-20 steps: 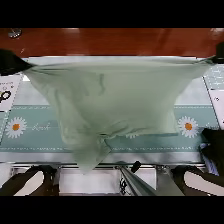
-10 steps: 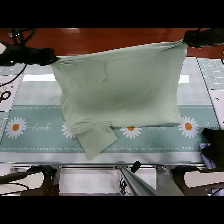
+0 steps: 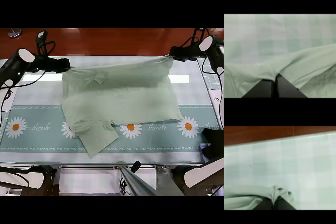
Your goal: Fold the shirts.
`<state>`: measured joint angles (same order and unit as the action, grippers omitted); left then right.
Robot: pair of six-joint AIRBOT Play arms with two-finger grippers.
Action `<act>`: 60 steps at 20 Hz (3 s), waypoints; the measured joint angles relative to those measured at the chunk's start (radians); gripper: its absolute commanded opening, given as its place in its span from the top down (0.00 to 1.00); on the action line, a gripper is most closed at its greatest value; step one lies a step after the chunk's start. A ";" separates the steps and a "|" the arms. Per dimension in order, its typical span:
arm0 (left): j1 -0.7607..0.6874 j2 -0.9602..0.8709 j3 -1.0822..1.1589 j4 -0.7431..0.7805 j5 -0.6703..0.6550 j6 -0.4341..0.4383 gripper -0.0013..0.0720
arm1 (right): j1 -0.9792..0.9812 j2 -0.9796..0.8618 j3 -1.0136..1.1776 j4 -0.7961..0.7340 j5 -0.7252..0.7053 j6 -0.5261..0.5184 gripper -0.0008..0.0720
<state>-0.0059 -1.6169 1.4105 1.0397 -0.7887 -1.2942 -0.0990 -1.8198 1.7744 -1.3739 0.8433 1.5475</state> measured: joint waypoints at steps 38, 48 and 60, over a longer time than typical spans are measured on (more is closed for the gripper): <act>0.270 0.433 -0.705 -0.057 -0.579 -0.027 0.16 | -0.310 0.204 -0.187 0.037 0.782 -0.186 0.32; 0.105 0.481 -0.941 -0.242 -0.422 -0.003 0.16 | -0.322 0.221 -0.260 0.101 0.745 -0.209 0.33; -0.030 0.465 -0.980 -0.312 -0.186 -0.056 0.95 | -0.323 0.221 -0.262 0.103 0.748 -0.219 0.33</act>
<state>-0.0357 -1.1519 0.4301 0.7273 -0.9745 -1.3502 -0.4225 -1.5986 1.5127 -1.2709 1.5909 1.3281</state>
